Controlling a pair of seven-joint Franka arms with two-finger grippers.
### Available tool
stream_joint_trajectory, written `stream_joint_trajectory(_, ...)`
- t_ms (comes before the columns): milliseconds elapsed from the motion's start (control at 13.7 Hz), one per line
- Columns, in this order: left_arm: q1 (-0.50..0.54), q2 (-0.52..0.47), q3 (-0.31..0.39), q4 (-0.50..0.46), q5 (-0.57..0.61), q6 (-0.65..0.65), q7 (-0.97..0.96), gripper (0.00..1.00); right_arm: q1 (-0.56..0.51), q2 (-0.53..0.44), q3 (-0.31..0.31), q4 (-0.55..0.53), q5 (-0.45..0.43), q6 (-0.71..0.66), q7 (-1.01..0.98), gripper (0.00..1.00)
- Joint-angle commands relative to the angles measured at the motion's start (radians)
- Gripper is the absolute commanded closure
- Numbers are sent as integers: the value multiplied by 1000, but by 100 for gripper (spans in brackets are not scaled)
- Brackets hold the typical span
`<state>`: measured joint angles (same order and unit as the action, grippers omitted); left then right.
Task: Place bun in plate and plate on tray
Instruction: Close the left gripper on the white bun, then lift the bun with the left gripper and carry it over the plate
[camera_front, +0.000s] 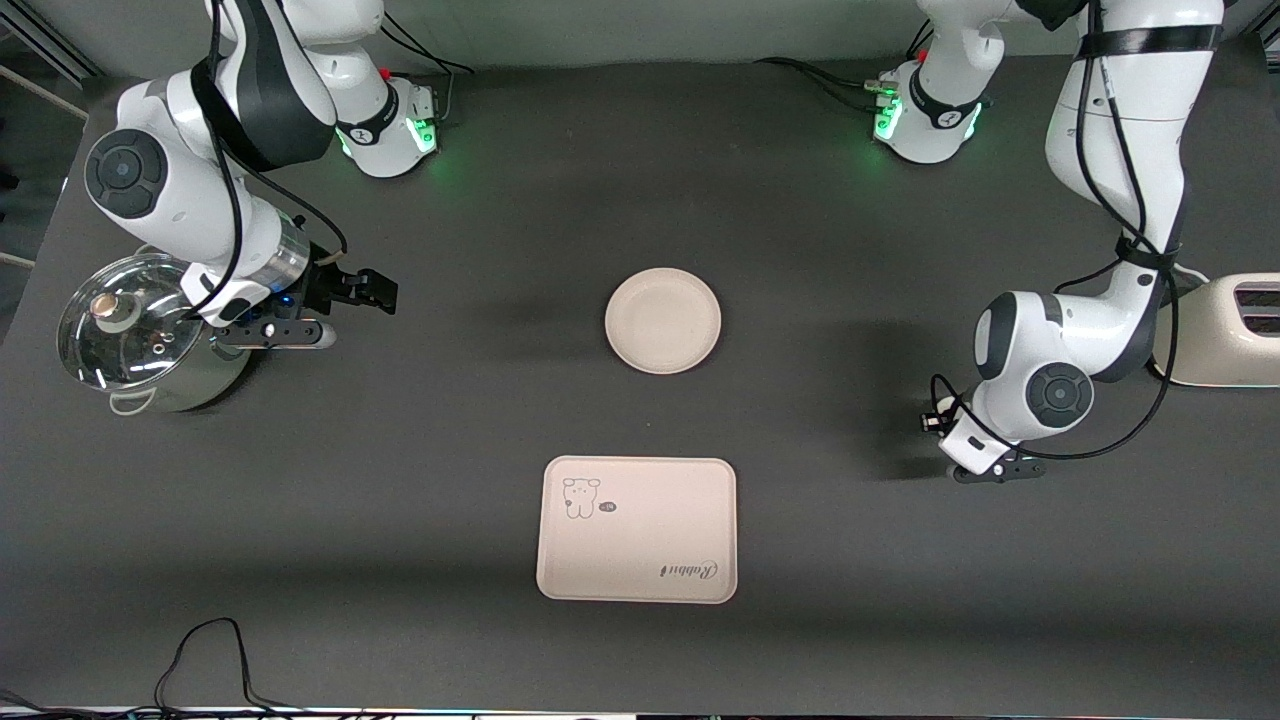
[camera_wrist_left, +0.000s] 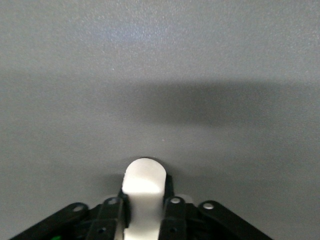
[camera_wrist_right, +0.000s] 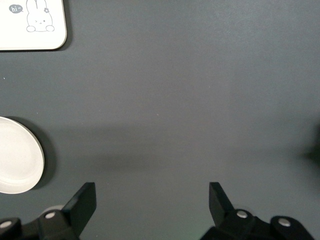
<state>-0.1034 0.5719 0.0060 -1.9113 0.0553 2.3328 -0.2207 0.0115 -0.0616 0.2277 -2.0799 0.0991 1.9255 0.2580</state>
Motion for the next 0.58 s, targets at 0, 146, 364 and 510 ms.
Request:
stream_joint_trajectory(0, -13, -43, 6, 6, 5, -29, -19, 75, -4, -15, 1, 3, 25, 3, 17, 0)
stream_joint_trajectory(146, -13, -67, 5, 58, 5, -160, -17, 74, -13, -18, -4, 6, 31, 12, 17, 0)
stream_joint_trajectory(364, -7, -138, 6, 121, 3, -318, -14, 71, -15, -23, -8, 6, 114, 24, 15, 0)
stream_joint_trajectory(510, -7, -210, 6, 150, 1, -438, -14, 71, -15, -32, -8, 3, 114, 24, 15, 0)
